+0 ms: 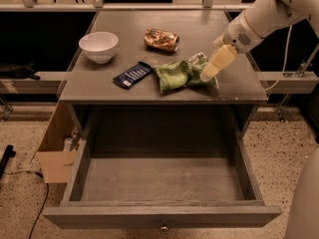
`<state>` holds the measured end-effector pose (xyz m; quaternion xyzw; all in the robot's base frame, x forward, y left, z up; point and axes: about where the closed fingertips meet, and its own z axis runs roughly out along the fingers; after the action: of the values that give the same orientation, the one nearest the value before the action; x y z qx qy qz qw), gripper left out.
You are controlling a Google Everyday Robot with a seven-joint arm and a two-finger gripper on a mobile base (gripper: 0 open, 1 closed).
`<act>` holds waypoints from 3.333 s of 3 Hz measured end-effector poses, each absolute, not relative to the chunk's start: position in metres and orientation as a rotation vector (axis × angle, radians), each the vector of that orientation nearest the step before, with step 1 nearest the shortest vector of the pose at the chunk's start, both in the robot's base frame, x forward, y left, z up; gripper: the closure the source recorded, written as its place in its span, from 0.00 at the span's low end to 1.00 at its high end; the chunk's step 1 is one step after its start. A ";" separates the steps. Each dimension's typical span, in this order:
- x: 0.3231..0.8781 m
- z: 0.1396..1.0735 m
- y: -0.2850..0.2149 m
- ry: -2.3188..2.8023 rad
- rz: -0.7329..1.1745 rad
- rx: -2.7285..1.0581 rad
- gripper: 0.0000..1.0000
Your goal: Place green jalapeno chip bag into top drawer
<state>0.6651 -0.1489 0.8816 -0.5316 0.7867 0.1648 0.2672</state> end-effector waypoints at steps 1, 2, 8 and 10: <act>0.668 0.846 -0.123 2.163 0.476 -1.467 0.00; 0.668 0.845 -0.122 2.162 0.478 -1.470 0.00; 0.666 0.851 -0.126 2.161 0.473 -1.461 1.00; 0.639 0.908 -0.170 2.120 0.408 -1.384 1.00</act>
Offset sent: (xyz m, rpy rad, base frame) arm 0.0163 0.0541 -0.0443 -0.0194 0.0617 0.0355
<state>0.6395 -0.1695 0.9083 -0.5174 0.7924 0.1526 0.2847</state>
